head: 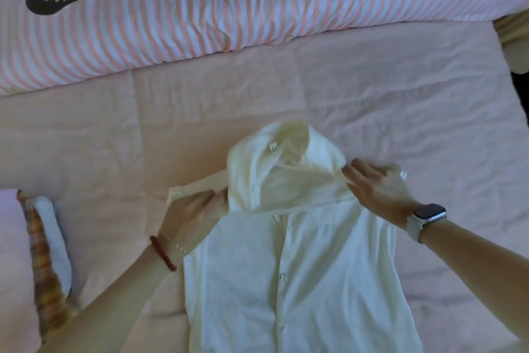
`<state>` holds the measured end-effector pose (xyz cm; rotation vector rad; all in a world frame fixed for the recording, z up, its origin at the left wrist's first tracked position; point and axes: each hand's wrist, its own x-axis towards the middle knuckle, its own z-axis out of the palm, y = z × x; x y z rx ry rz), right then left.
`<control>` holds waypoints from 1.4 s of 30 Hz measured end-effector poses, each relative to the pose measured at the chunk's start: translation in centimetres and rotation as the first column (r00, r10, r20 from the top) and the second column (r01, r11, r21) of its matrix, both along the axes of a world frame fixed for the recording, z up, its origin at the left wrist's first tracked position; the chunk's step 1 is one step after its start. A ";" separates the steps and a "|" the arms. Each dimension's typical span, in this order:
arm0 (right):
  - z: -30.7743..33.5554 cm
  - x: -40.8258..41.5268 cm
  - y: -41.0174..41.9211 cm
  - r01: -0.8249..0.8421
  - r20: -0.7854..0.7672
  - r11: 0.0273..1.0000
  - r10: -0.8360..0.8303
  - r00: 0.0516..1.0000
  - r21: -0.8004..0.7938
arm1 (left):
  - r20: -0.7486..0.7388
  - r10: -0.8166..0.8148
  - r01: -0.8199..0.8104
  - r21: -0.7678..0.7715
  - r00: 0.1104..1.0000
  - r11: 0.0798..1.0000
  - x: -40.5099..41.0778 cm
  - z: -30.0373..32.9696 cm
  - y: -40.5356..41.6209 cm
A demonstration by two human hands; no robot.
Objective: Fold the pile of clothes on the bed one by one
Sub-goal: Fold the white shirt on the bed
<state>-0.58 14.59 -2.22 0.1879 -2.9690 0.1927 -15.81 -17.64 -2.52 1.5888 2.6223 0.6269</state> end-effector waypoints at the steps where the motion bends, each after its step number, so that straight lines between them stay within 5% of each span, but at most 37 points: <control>1: 0.1 1.8 -0.5 -0.047 -0.012 0.999 0.047 0.999 0.002 | -0.027 -0.050 0.050 -0.013 0.998 0.999 1.6 -0.2 -1.2; 4: -0.4 7.6 -1.8 -0.133 0.082 0.991 0.132 0.988 0.002 | 0.069 -0.204 0.214 -0.228 0.977 0.950 6.4 -1.6 -5.2; 7: -1.2 12.7 -2.3 -0.213 0.349 0.976 0.187 0.919 0.037 | 0.237 -0.229 0.320 -0.492 0.944 0.810 8.9 -2.3 -8.5; 10: -0.9 14.5 -2.5 -0.147 0.472 0.988 0.111 0.875 0.040 | 0.285 -0.152 0.261 -0.394 0.946 0.881 8.7 -1.3 -8.5; 14: 0.1 12.3 -4.0 0.001 0.330 1.000 0.009 0.944 -0.029 | 0.190 -0.058 0.105 -0.248 0.980 0.963 6.9 -0.2 -5.4; 18: -0.1 9.1 -7.1 -0.051 0.283 0.996 0.068 0.957 -0.068 | 0.067 0.039 -0.017 -0.307 0.997 0.952 5.6 -0.8 -2.2; 25: -1.6 11.1 -11.7 -0.171 0.490 0.971 0.232 0.840 -0.166 | 0.243 0.035 0.028 -0.251 0.969 0.968 11.3 -0.8 -0.6; 30: -1.4 14.9 -9.9 -0.216 0.549 0.969 0.245 0.799 -0.118 | 0.362 -0.180 0.305 -0.326 0.914 0.895 17.6 -2.0 -3.3; 34: -0.7 16.1 -8.9 -0.293 0.639 0.955 0.260 0.724 -0.056 | 0.391 -0.178 0.331 -0.371 0.903 0.868 17.9 -2.1 -4.0; 37: -0.5 15.2 -8.5 -0.266 0.511 0.958 0.284 0.811 -0.110 | 0.371 -0.141 0.245 -0.249 0.918 0.937 15.4 -1.3 -3.0; 40: -0.2 11.7 -7.3 -0.046 0.304 0.987 0.092 0.948 -0.154 | 0.215 0.042 -0.007 -0.161 0.976 0.987 10.3 -1.0 -1.3; 42: -0.3 8.8 -5.4 0.068 0.258 0.997 -0.057 0.964 -0.036 | 0.064 0.174 -0.153 -0.242 0.983 0.958 6.6 -1.2 -0.5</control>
